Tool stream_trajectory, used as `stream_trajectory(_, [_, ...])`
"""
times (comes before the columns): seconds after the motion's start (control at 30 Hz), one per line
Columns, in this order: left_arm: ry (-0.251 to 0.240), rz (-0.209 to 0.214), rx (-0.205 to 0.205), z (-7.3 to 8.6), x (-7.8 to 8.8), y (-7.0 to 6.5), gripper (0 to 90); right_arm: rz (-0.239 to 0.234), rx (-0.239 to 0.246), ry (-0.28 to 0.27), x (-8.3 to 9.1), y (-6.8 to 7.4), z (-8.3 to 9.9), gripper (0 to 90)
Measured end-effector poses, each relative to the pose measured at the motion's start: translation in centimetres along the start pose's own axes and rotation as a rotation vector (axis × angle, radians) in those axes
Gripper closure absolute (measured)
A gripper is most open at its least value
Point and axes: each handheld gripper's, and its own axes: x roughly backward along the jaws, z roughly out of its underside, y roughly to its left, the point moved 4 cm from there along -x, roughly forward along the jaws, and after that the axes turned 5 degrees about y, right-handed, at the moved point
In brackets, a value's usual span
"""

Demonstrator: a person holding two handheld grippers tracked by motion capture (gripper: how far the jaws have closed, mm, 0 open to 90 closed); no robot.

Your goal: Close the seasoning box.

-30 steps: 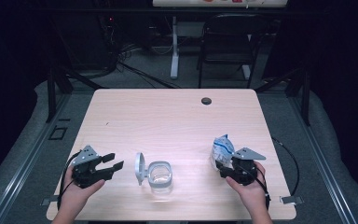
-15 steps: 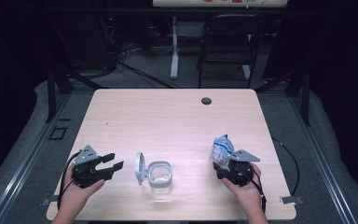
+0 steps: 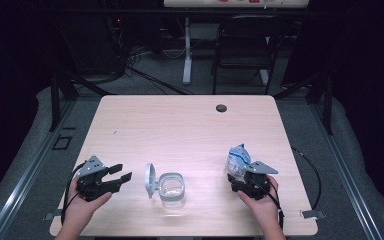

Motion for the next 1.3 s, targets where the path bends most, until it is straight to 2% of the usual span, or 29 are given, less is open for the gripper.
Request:
stream_trajectory(0.07, [0.000,0.000,0.000,0.0,0.0,0.0,49.2,0.003,0.001,0.002,-0.1,0.0,0.0,35.2])
stream_trajectory(0.1, [0.000,0.000,0.000,0.0,0.0,0.0,49.2,-0.003,-0.007,-0.014,-0.2,0.1,0.0,35.0])
stream_trajectory(0.53, [0.001,0.001,0.000,0.0,-0.1,0.0,49.3,0.041,0.016,-0.007,-0.8,0.3,0.0,35.1])
stream_trajectory(1.0, [0.001,-0.001,0.001,0.0,-0.1,0.0,49.4,0.063,0.002,-0.026,-1.1,0.4,-0.1,37.3])
stream_trajectory(1.03, [0.002,-0.001,0.001,0.0,-0.1,0.0,49.4,0.061,0.002,-0.025,-1.1,0.4,-0.1,37.3])
stream_trajectory(1.07, [0.002,-0.001,0.001,0.0,-0.1,0.0,49.4,0.072,0.025,0.003,-0.9,0.2,-0.1,37.4])
stream_trajectory(1.1, [0.002,-0.001,0.001,0.1,-0.1,0.0,49.4,0.066,0.005,-0.019,-1.1,0.4,-0.1,37.4])
stream_trajectory(1.3, [0.003,0.000,0.002,0.1,-0.2,0.1,49.4,0.070,-0.004,-0.021,-1.3,0.4,0.2,40.3])
